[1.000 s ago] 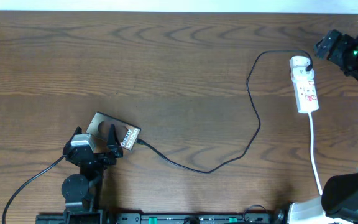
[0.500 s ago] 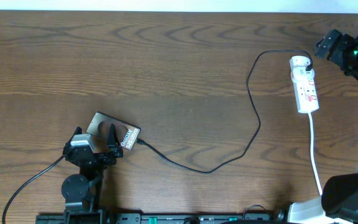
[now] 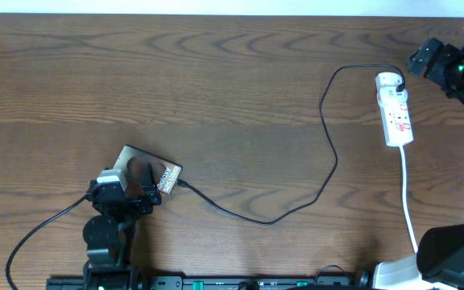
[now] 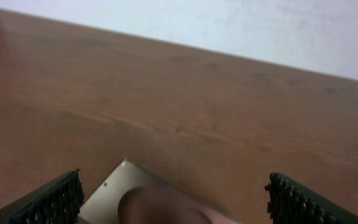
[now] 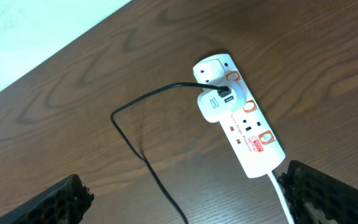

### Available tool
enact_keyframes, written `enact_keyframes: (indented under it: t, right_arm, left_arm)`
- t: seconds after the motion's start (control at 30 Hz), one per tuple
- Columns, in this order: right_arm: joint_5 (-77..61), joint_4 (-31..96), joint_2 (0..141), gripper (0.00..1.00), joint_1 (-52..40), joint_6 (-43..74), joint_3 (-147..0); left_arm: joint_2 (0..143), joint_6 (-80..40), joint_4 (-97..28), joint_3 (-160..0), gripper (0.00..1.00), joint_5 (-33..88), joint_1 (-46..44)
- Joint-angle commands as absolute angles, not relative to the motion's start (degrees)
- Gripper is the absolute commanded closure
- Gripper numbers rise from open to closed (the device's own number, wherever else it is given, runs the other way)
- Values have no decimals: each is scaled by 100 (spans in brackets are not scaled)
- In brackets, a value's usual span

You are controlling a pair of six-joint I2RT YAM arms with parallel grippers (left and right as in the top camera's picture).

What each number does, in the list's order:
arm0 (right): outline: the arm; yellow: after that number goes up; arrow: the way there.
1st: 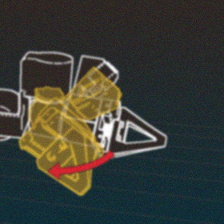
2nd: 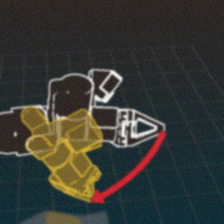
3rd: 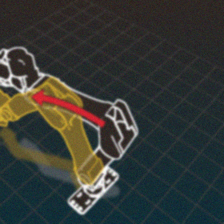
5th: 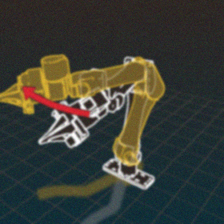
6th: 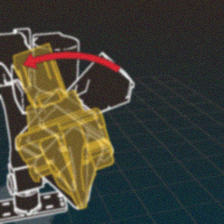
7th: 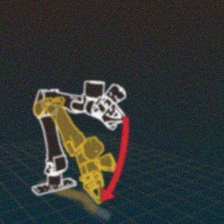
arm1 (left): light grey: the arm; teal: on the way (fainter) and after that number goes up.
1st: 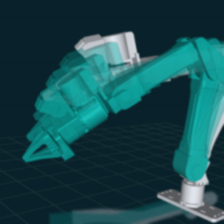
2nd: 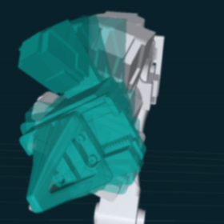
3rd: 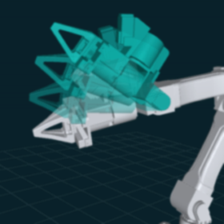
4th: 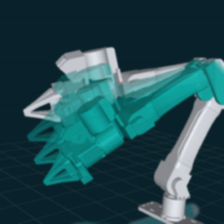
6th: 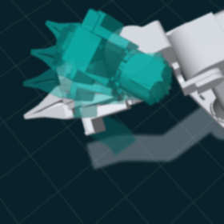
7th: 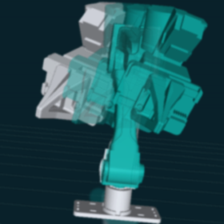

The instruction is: Plug charger to phone and switch on socket

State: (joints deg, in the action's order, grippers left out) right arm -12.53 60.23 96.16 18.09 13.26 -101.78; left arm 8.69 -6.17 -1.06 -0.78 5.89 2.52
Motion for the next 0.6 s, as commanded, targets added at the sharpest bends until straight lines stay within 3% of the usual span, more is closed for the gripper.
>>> enact_keyframes:
  t: [0.0, 0.57]
  right_arm:
    - [-1232, 6027, 9612, 1, 1758, 1389, -10175]
    - [-1232, 6027, 9612, 1, 1758, 1389, -10175]
  left_arm:
    - [1107, -668, -357, -23, 8, 773, 276]
    - [2150, -668, -357, -23, 8, 773, 276]
